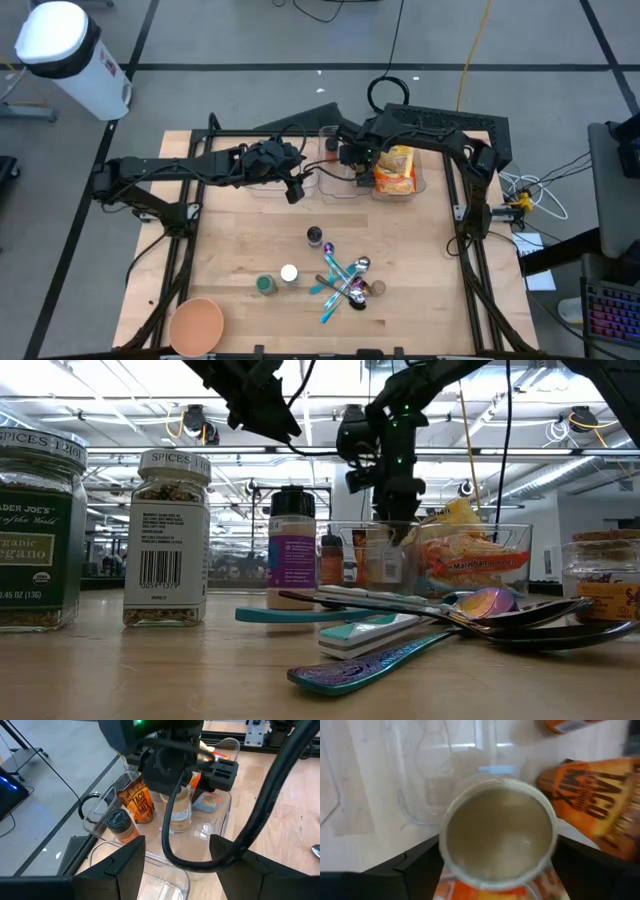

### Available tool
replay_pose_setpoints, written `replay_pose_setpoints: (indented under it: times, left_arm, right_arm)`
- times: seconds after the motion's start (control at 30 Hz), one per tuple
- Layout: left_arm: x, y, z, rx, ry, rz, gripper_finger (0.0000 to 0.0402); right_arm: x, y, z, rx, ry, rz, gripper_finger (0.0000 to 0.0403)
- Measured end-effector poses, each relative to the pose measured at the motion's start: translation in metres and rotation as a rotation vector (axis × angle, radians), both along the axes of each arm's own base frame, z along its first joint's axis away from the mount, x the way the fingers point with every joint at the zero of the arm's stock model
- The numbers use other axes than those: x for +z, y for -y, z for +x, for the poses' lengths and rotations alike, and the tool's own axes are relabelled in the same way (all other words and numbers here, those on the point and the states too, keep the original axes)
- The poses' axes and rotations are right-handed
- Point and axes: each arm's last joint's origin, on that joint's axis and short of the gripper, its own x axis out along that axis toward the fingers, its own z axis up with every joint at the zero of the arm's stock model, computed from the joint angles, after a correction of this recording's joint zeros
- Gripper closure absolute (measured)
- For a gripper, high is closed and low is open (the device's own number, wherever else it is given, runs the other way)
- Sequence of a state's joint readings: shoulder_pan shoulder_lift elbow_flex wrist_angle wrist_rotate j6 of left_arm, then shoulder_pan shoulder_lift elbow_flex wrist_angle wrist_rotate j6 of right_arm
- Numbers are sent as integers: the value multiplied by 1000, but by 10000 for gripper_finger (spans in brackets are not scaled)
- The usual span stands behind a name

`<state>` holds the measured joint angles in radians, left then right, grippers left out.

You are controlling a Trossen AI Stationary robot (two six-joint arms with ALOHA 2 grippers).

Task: Pick & Place Food Item
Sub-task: Put the gold seasoning bottle into the middle transparent bin, then put the violet seasoning bottle into the middle transparent bin

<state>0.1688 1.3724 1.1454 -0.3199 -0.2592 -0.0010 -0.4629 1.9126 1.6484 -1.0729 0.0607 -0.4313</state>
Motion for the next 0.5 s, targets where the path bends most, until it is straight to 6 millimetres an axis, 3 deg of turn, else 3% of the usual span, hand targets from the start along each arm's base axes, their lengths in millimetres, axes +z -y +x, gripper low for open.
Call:
replay_pose_setpoints:
  times: [0.3,0.5]
  left_arm:
    - [0,0,0,0,-1,0,172]
    - [0,0,0,0,-1,0,172]
  right_arm:
    - [1,-7,3,8,-12,-17,47]
    - [22,-28,-3,-5,-23,-87,46]
